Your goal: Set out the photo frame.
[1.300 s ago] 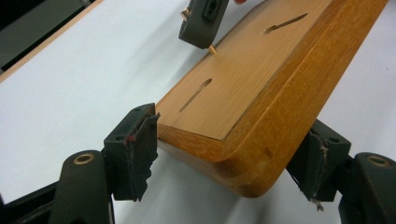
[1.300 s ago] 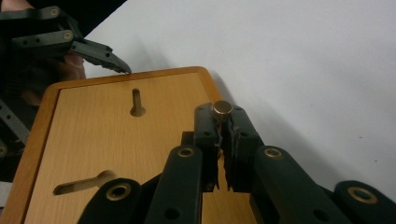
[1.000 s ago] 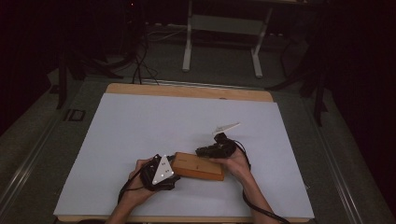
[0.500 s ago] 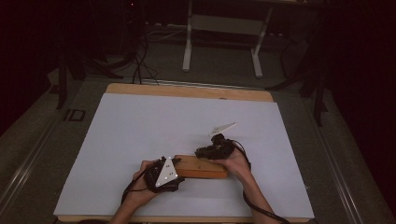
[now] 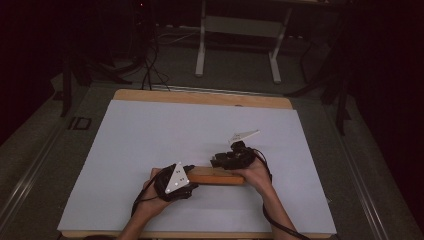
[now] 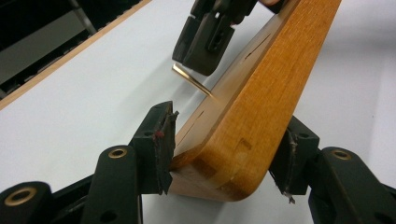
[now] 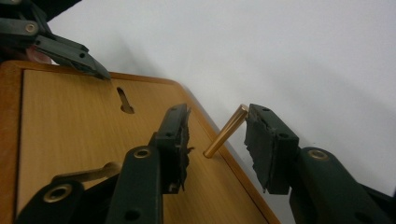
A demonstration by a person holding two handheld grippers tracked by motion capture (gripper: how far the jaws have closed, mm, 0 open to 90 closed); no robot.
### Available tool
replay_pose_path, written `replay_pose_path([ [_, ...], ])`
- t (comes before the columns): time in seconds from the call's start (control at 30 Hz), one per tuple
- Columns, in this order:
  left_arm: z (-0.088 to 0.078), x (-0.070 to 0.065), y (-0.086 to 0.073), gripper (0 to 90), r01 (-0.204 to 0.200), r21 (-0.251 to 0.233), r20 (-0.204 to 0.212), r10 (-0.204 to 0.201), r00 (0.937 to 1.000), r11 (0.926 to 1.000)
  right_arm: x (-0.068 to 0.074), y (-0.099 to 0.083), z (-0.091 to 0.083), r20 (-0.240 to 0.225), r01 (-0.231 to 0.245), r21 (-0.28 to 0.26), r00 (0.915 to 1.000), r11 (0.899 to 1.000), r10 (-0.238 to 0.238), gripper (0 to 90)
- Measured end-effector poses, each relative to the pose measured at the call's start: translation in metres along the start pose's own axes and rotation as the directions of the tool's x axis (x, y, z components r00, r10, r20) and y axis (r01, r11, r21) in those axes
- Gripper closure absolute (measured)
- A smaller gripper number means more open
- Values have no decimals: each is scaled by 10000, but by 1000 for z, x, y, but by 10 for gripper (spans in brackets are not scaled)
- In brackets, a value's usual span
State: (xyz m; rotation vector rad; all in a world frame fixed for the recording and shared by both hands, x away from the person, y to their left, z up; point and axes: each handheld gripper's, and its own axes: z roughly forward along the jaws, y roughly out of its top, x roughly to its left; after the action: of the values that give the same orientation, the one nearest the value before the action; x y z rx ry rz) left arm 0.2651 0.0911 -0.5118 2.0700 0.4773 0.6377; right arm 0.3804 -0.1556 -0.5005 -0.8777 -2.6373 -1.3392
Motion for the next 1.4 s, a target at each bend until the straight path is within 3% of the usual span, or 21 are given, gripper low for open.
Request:
replay_pose_path([
  [0.37,1,4,1,485,210,-42,15,-210,9998,9998,-2,-4,-17,608,57,-385,9981,9992,-34,584],
  [0.7,2,8,1,485,478,-79,120,-477,9988,9988,1,-10,-32,1451,484,-763,9887,9959,-369,587],
  [1.4,6,14,1,473,1020,-82,520,-1014,9935,9948,-2,-30,-52,2392,665,-646,9697,9957,-492,595],
])
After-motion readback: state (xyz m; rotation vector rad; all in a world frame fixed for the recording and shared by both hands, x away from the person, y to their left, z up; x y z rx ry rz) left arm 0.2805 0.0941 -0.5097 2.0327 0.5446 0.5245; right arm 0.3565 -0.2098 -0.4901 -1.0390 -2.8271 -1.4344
